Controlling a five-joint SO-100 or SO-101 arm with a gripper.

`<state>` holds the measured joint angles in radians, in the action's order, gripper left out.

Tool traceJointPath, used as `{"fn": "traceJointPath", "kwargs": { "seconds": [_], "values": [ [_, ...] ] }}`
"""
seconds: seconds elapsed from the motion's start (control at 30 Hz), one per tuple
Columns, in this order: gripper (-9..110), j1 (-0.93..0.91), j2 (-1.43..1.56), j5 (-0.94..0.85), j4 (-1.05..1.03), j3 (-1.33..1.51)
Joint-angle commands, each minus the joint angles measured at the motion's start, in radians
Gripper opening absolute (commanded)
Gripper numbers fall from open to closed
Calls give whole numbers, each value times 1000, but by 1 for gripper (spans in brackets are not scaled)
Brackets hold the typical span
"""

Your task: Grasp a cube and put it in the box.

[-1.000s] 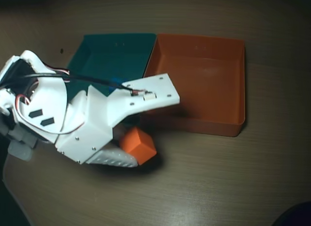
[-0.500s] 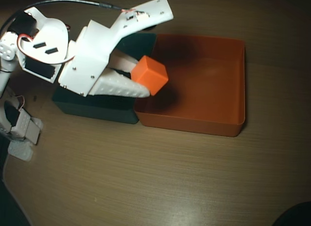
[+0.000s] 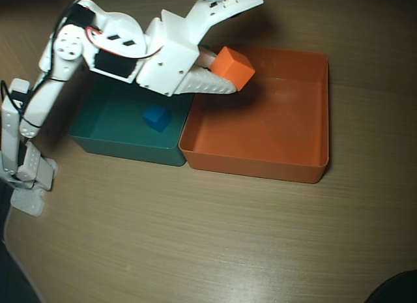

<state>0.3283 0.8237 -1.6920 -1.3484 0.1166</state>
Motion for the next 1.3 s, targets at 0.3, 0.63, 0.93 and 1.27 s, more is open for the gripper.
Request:
{"fn": "traceJointPath", "kwargs": {
  "seconds": [0.3, 0.63, 0.93, 1.27],
  "values": [
    [-6, 92, -213, 5, 17, -121],
    [-6, 106, -276, 5, 18, -121],
    [6, 101, -278, 6, 18, -121],
    [33, 95, -278, 6, 18, -121]
  ]
}}
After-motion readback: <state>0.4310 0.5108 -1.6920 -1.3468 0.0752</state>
